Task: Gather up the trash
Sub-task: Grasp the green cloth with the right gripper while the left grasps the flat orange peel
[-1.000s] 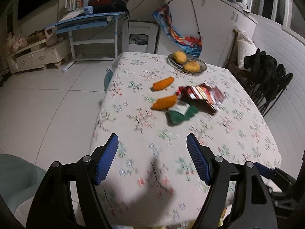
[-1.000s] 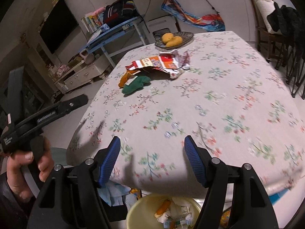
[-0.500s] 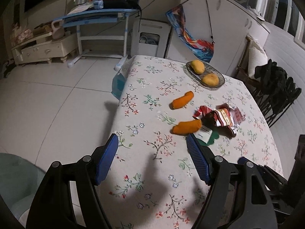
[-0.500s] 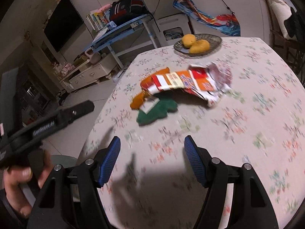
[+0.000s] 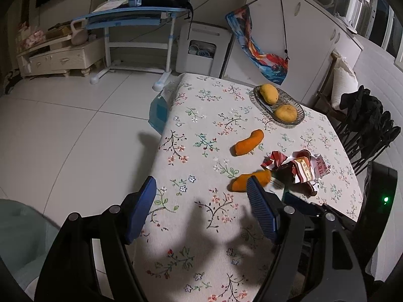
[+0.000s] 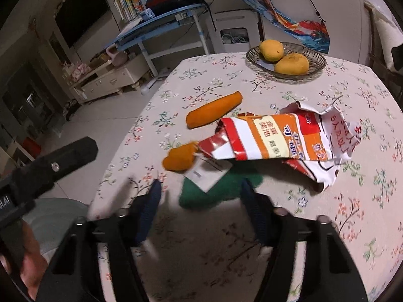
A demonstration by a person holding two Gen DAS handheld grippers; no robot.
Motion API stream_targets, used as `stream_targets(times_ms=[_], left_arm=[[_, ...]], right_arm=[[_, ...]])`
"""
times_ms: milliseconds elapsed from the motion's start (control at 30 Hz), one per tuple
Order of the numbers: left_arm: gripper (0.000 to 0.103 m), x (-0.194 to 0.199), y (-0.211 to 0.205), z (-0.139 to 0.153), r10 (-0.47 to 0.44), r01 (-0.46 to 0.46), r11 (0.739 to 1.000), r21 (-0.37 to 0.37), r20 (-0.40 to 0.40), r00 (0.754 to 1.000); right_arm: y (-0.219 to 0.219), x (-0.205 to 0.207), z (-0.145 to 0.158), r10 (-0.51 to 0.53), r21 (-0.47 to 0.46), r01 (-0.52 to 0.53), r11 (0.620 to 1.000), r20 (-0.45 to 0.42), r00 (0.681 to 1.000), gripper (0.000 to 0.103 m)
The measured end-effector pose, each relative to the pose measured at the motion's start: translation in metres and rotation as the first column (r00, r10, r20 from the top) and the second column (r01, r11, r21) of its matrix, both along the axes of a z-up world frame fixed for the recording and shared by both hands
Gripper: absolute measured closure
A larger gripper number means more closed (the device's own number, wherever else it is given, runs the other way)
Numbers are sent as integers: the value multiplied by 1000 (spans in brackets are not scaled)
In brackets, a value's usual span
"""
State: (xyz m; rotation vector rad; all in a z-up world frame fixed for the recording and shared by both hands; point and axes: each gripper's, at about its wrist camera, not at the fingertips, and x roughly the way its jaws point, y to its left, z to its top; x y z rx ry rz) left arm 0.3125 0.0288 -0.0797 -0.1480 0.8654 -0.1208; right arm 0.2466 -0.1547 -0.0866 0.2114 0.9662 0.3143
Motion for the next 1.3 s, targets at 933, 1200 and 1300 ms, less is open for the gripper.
stream_targets(times_ms=[933, 1200, 1300], left_arm=[[32, 18, -64, -37, -309, 321, 934, 158, -96, 946], [32, 24, -86, -45, -394, 402, 888, 224, -81, 916], [38, 24, -93, -49, -412, 423, 872, 248, -95, 906]], right_arm=[[-93, -80, 9, -25, 56, 29, 998, -68, 997, 53], [-95, -69, 5, -67, 90, 71, 993, -37, 997, 50], [-93, -65, 2, -71, 93, 74, 993, -33, 997, 50]])
